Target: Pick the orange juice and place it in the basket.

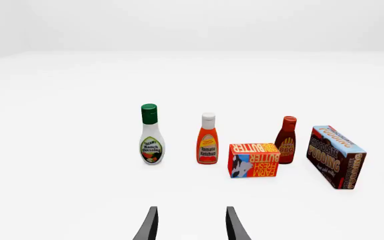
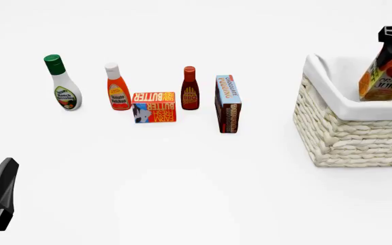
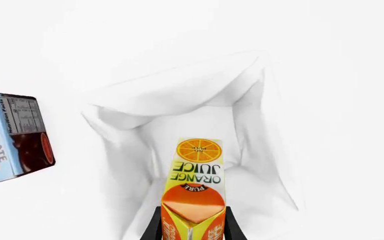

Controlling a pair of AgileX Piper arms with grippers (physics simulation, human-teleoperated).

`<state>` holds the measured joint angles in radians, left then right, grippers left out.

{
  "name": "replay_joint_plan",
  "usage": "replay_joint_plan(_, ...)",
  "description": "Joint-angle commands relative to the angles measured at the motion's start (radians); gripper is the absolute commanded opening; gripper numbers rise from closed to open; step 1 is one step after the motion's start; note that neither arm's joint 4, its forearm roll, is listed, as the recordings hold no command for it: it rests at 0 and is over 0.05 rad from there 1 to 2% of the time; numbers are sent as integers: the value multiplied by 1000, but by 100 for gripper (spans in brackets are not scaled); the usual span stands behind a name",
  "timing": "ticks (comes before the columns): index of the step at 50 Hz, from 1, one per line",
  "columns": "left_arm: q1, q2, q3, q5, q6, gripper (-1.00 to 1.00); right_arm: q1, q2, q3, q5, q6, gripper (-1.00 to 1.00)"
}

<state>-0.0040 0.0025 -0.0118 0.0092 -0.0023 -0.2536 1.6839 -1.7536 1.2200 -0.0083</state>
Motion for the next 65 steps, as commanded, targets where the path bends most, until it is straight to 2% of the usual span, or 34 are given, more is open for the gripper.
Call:
replay_joint_plan(1, 0, -1, 1, -2, 3, 100, -3, 30, -13, 0, 26, -100)
replay_joint_plan(3, 0, -1, 1, -2, 3, 100, 10, 37, -12, 0, 42, -100)
replay_joint_plan(5, 0, -1, 1, -2, 3, 100, 0, 41, -8, 0, 32, -100)
replay_joint_plan(6, 0, -1, 1, -2, 3, 100, 12, 45, -9, 0, 49, -100)
replay_joint_plan(8, 0, -1, 1, -2, 3, 100, 1, 47, -12, 0, 38, -100)
replay_joint_plan(10, 0, -1, 1, -2, 3, 100, 13, 53, -11, 0, 55, -100)
replay_joint_plan(12, 0, -1, 1, -2, 3, 100, -4, 56, -7, 0, 39, -100)
replay_joint_plan(21, 0, -1, 1, -2, 3, 100, 21, 80, -13, 0, 61, -100)
replay_joint_plan(33, 0, -1, 1, -2, 3, 100, 8, 96, -18, 0, 45, -100)
replay_joint_plan(56, 0, -1, 1, -2, 3, 100, -3, 119, -29, 0, 53, -100)
replay_joint_plan(57, 0, -1, 1, -2, 3, 100, -4, 119, -26, 0, 53, 100)
replay_joint_plan(65, 0, -1, 1, -2, 3, 100, -9, 113, -41, 0, 55, 100)
